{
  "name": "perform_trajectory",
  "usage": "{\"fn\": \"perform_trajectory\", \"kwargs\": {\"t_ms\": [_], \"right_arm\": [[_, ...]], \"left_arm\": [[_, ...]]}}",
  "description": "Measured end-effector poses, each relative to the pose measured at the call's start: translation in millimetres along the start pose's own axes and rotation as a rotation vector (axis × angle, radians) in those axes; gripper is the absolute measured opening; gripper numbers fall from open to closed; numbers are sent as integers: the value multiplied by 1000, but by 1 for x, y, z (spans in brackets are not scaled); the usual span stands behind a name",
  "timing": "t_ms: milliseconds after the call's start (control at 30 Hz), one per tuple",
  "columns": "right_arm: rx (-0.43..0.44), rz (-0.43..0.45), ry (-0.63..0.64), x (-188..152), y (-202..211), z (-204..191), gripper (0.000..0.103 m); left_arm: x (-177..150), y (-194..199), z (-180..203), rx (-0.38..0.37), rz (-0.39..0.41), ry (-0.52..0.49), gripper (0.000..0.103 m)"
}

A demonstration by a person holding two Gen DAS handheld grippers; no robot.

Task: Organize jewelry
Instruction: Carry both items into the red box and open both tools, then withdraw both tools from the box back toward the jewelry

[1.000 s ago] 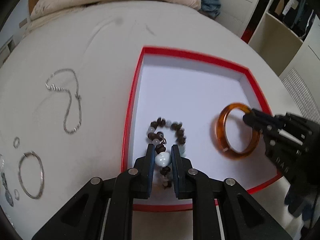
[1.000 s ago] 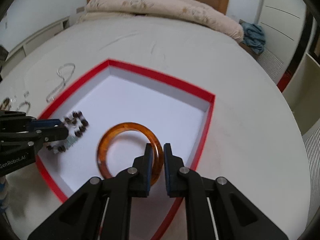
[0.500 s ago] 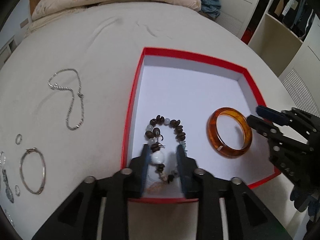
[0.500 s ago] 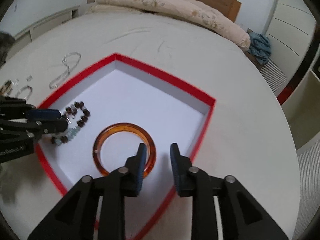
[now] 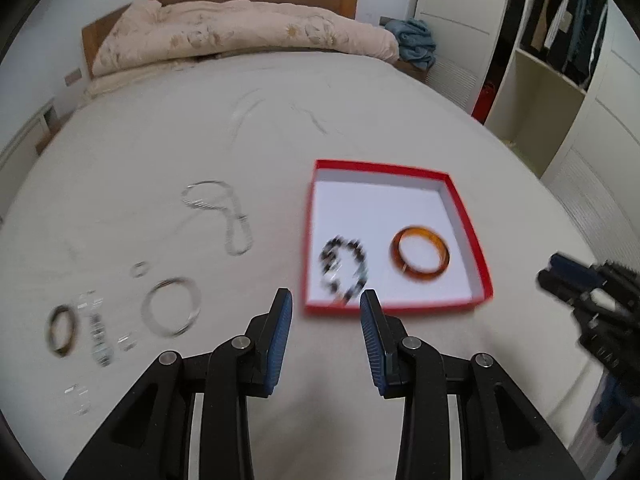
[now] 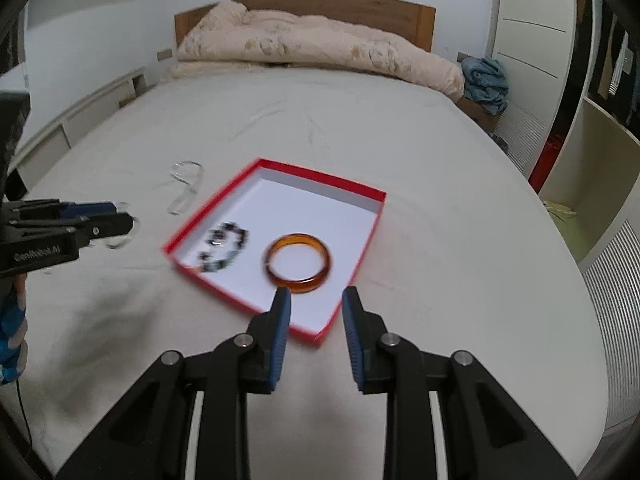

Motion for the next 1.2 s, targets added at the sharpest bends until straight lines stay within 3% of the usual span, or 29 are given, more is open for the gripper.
{"fn": "perform_trajectory", "kwargs": {"t_ms": [167, 267, 500, 700, 967, 1200], "right_arm": [[45, 64, -36, 2, 64, -24, 25], [74, 107, -51, 4, 103, -41, 25], [134, 180, -60, 5, 179, -91, 25], [184, 209, -54, -3, 216, -127, 25], [242, 193, 5, -18, 231, -181, 25], [284, 137, 51, -28, 189, -233, 25]], "left_arm": [[-25, 69, -30, 107, 37, -40, 47], [-45, 111, -57, 153, 58, -29, 47], [-103, 215, -126, 257, 135, 46, 49], [-153, 274, -180, 333, 188, 130, 53], [-193, 294, -205, 340, 211, 202, 55], [-203, 254, -220, 333, 172, 201, 64]]}}
Point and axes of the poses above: each gripper's, at about its wrist camera, not at the fingertips, and y roughly against the way its jaws point, z to its right, x to its top, the point moved 10 cm from there along -y, roughly the way its jaws point, and after that the axes turned 9 degrees about -x, right-handed, at the moved point
